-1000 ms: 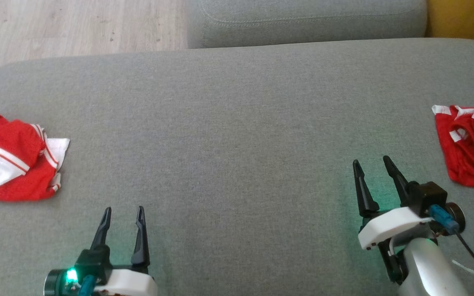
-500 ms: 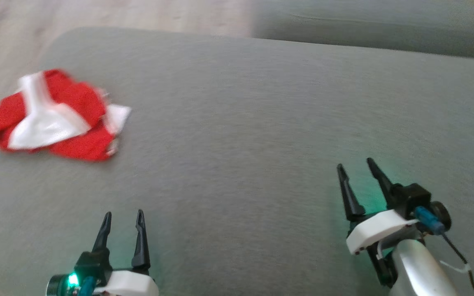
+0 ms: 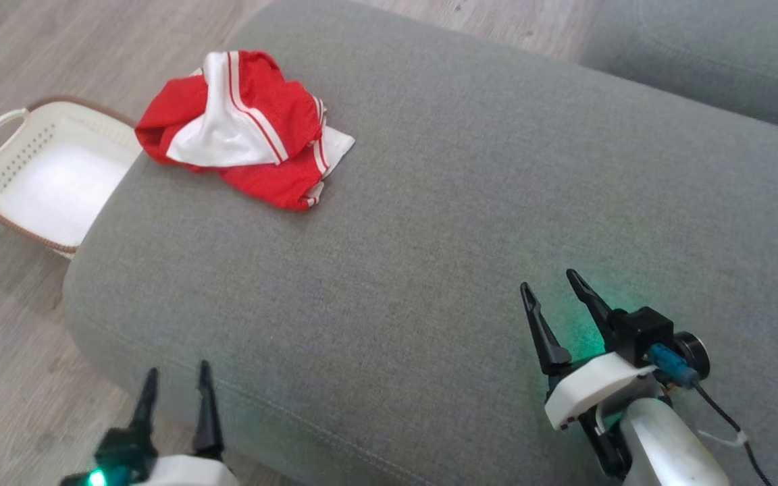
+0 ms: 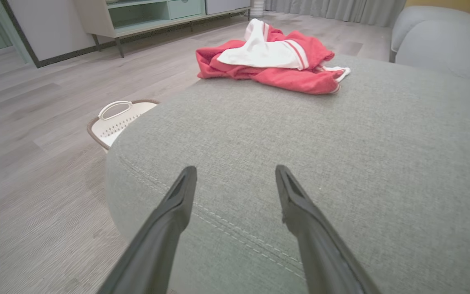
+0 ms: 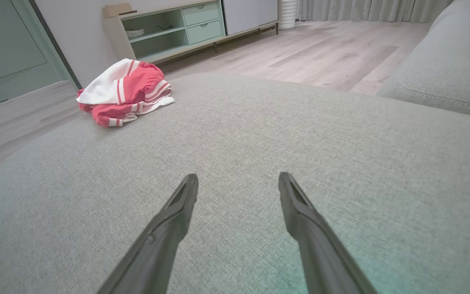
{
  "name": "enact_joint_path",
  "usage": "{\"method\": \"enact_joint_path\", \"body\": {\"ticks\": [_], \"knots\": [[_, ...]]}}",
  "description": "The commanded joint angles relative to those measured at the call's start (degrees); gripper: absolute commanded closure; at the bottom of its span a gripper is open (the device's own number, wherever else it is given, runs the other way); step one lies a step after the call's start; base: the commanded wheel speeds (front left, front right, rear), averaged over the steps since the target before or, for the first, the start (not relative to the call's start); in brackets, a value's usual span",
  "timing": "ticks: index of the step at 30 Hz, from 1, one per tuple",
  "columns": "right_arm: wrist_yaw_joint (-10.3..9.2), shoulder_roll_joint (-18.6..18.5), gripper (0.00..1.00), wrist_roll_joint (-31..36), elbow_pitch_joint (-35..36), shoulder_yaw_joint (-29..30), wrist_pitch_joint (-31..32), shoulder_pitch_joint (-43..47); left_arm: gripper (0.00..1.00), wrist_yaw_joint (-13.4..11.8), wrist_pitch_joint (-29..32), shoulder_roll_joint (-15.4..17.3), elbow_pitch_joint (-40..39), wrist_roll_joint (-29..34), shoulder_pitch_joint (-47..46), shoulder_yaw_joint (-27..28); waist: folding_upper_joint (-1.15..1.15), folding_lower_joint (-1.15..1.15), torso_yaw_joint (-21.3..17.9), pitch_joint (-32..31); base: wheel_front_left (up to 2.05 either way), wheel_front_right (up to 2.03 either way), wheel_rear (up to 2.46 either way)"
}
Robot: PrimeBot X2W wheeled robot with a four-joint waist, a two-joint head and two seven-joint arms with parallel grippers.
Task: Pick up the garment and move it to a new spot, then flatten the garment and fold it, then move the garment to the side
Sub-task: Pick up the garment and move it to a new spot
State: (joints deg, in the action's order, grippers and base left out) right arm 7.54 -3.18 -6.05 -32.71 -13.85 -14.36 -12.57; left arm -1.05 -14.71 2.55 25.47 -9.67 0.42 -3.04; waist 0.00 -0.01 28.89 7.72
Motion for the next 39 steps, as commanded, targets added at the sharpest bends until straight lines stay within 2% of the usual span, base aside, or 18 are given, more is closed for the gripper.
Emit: {"method": "enact_joint_path", "body": {"ticks": [1, 7, 10, 16, 19, 23, 27, 31, 38, 39], "knots": [[-0.05, 0.3, 0.0, -0.2, 1.5, -1.3, -0.6, -2.2, 0.0, 0.1, -0.3, 0.3, -1.6, -0.2, -2.3, 2.5, 0.0, 0.01, -0.1, 0.9, 0.0, 0.0, 0.0], [-0.05, 0.0, 0.0, 1.9, 2.8, -1.1, -0.6, -4.1, 0.0, 1.5, -0.3, 2.0, -4.4, 0.8, -8.6, 8.8, 0.0, 0.01, -2.1, 5.3, 0.0, 0.0, 0.0], [-0.05, -1.0, 0.0, 2.6, 4.1, -1.1, -0.6, -5.2, 0.0, 3.2, -0.3, 4.8, -4.2, 1.3, -13.5, 11.1, 0.0, 0.01, -3.0, 8.0, 0.0, 0.0, 0.0], [-0.05, -3.8, 0.0, 3.0, 8.1, -2.1, -0.6, -8.2, 0.0, 6.1, -0.3, 9.7, -0.3, 2.7, -25.4, 11.2, 0.0, 0.01, -5.2, 13.8, 0.0, 0.0, 0.0], [-0.05, -4.9, 0.0, 3.0, 10.8, -2.3, -0.6, -9.6, 0.0, 7.1, -0.3, 11.4, 5.1, 2.5, -31.6, 10.3, 0.0, 0.01, -6.6, 16.2, 0.0, 0.0, 0.0], [-0.05, -6.2, 0.0, 2.2, 15.9, -2.9, -0.6, -10.9, 0.0, 8.1, 1.0, 13.8, 16.3, 0.7, -40.3, 8.7, 0.0, 0.01, -9.3, 20.1, 0.0, 0.0, 0.0], [-0.05, -7.8, 0.0, 1.4, 18.9, -2.8, -0.6, -11.0, 0.0, 8.3, 2.5, 15.4, 23.4, -0.8, -45.7, 8.3, 0.0, 0.01, -11.6, 22.4, 0.0, 0.0, 0.0], [-0.05, -9.1, 0.0, 1.2, 20.1, -1.7, -0.6, -10.8, 0.0, 8.4, 3.8, 16.0, 29.3, -3.4, -49.4, 9.1, 0.0, 0.01, -13.4, 24.1, 0.0, 0.0, 0.0], [-0.05, -9.2, 0.0, 0.0, 20.9, -0.9, -0.6, -10.5, 0.0, 8.5, 6.3, 14.9, 37.5, -8.1, -52.8, 9.3, 0.0, 0.01, -15.2, 25.0, 0.0, 0.0, 0.0], [-0.05, -9.2, 0.0, 0.0, 20.8, -0.9, -0.6, -10.5, 0.56, 8.5, 6.3, 14.9, 38.1, -8.2, -53.1, 8.7, 0.0, 0.01, -15.3, 24.8, 0.0, 0.0, 0.0]]}}
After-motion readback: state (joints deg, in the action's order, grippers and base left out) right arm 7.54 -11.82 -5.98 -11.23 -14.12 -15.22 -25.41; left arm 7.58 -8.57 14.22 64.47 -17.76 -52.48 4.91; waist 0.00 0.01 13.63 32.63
